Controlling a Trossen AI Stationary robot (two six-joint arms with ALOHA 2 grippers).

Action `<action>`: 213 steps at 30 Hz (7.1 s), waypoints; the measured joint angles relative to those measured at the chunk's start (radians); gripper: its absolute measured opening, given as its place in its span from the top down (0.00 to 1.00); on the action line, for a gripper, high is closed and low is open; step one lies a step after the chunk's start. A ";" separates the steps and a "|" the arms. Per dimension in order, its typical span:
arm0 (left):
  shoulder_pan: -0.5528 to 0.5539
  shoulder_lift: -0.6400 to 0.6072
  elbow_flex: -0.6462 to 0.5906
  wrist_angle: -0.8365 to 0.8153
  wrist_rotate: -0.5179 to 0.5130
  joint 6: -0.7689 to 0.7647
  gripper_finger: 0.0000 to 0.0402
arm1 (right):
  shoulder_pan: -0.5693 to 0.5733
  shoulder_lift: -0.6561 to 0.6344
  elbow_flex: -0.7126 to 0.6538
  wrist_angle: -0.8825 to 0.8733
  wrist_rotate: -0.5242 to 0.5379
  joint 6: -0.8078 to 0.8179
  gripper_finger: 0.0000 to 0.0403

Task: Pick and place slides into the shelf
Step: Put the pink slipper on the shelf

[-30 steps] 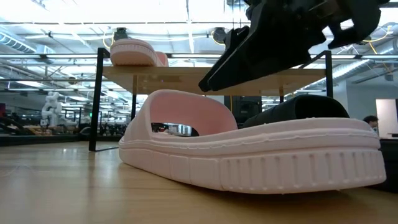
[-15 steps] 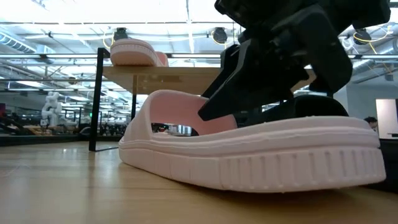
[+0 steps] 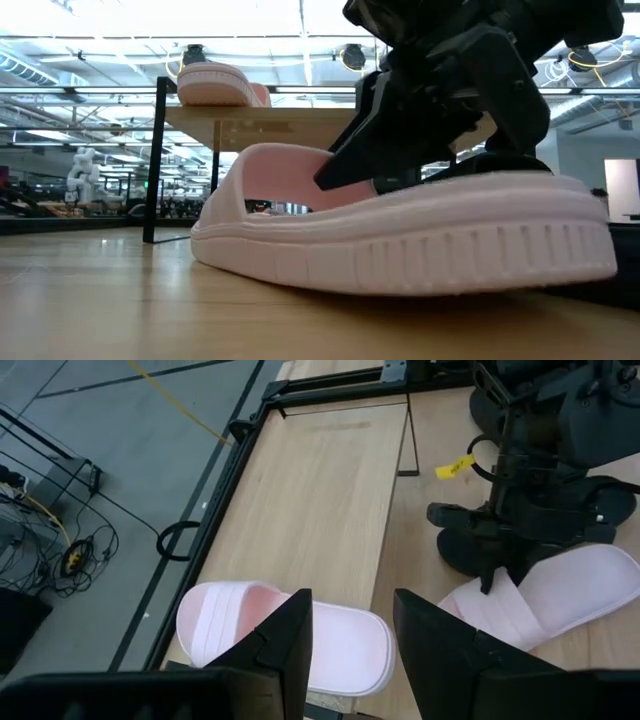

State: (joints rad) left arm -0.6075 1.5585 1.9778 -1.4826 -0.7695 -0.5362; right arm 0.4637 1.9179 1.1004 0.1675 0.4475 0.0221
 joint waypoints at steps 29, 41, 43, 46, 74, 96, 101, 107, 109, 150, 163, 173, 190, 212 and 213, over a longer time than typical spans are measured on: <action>-0.011 0.011 0.000 0.000 0.007 0.000 0.65 | 0.055 0.000 0.174 0.111 0.460 -0.211 1.00; -0.011 0.011 0.000 -0.001 0.010 -0.010 0.65 | 0.122 0.000 0.389 -0.068 0.736 -0.334 1.00; -0.011 0.011 0.000 -0.001 0.011 -0.017 0.65 | 0.131 -0.008 0.402 -0.068 0.733 -0.334 1.00; -0.011 0.011 0.000 0.000 0.012 -0.018 0.65 | 0.145 -0.015 0.413 -0.065 0.734 -0.314 1.00; -0.011 0.011 0.000 0.026 0.020 -0.014 0.65 | -0.096 -0.023 0.413 0.210 1.122 -0.847 1.00; -0.011 0.010 0.000 0.021 0.020 0.006 0.65 | -0.207 -0.027 0.407 0.195 1.019 -0.853 1.00; -0.011 0.010 0.000 0.021 0.020 0.007 0.65 | -0.228 -0.027 0.407 0.194 1.018 -0.853 1.00; -0.011 0.010 0.000 0.021 0.020 0.007 0.65 | -0.228 -0.034 0.407 0.148 1.015 -0.840 1.00; -0.011 0.010 0.000 0.021 0.020 0.007 0.65 | -0.227 -0.047 0.407 0.111 1.013 -0.799 1.00; -0.008 0.010 0.000 0.029 0.011 0.006 0.65 | -0.327 -0.132 0.373 -0.498 0.621 0.002 1.00; -0.008 0.010 0.000 0.041 0.011 0.007 0.65 | -0.340 -0.120 0.364 -0.475 0.575 0.050 1.00; -0.008 0.010 0.000 0.041 0.010 0.006 0.65 | -0.338 -0.120 0.364 -0.479 0.570 0.078 1.00; -0.008 0.010 0.000 0.043 0.010 0.007 0.65 | -0.338 -0.120 0.364 -0.528 0.570 0.113 1.00; -0.008 0.010 0.000 0.044 0.010 0.009 0.65 | -0.322 -0.044 0.365 -0.447 0.592 0.134 1.00; -0.008 0.010 0.000 0.044 0.010 0.009 0.65 | -0.318 -0.043 0.365 -0.438 0.595 0.124 1.00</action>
State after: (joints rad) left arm -0.6159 1.5688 1.9781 -1.4384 -0.7593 -0.5270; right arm 0.1453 1.8744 1.4655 -0.2707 1.0422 0.1463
